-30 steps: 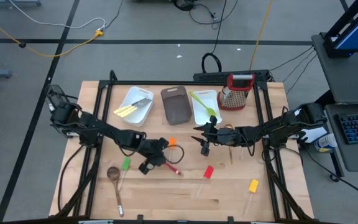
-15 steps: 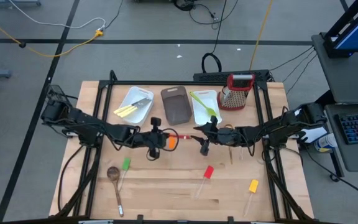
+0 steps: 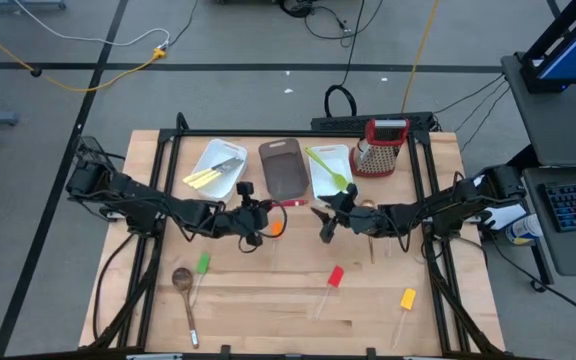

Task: Pick & Place Kitchen Items
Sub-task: Put the red slotted spoon into the right white bin

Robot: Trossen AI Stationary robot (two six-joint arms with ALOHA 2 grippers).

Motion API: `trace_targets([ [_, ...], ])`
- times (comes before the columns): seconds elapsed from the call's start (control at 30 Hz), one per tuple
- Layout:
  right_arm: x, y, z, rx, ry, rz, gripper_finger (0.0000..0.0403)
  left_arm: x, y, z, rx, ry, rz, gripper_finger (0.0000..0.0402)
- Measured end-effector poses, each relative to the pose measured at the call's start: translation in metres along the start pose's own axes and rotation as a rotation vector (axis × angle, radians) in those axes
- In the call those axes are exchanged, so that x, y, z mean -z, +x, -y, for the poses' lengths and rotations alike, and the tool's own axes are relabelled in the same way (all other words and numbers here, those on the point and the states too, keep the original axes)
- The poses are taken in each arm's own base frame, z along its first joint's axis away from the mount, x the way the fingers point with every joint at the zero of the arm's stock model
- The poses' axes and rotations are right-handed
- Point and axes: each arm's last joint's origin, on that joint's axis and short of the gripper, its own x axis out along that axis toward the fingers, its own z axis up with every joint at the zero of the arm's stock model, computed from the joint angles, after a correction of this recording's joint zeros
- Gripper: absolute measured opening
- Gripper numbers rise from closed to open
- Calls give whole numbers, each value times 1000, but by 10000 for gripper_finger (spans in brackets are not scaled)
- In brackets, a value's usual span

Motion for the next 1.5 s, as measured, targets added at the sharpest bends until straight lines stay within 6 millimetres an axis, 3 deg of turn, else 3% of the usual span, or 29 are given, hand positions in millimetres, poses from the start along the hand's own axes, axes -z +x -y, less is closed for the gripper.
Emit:
trace_targets([
  [0.47,-27,7,7,-17,243,225,187,-19,1,-15,-158,-271,160,19],
  [0.7,-27,25,9,-145,316,347,187,-23,2,-20,-173,-310,196,34],
  [0.93,-21,45,9,-288,347,448,187,-22,4,-24,-185,-320,192,22],
  [1.03,-19,56,5,-281,345,445,187,-22,5,-26,-193,-332,195,25],
  [1.27,-37,79,-1,-255,313,517,186,-22,6,-27,-196,-338,200,25],
  [1.4,-42,82,-4,-253,307,532,163,-22,6,-27,-196,-339,200,23],
  [1.5,-43,82,-4,-249,301,533,123,-22,6,-28,-210,-353,197,28],
])
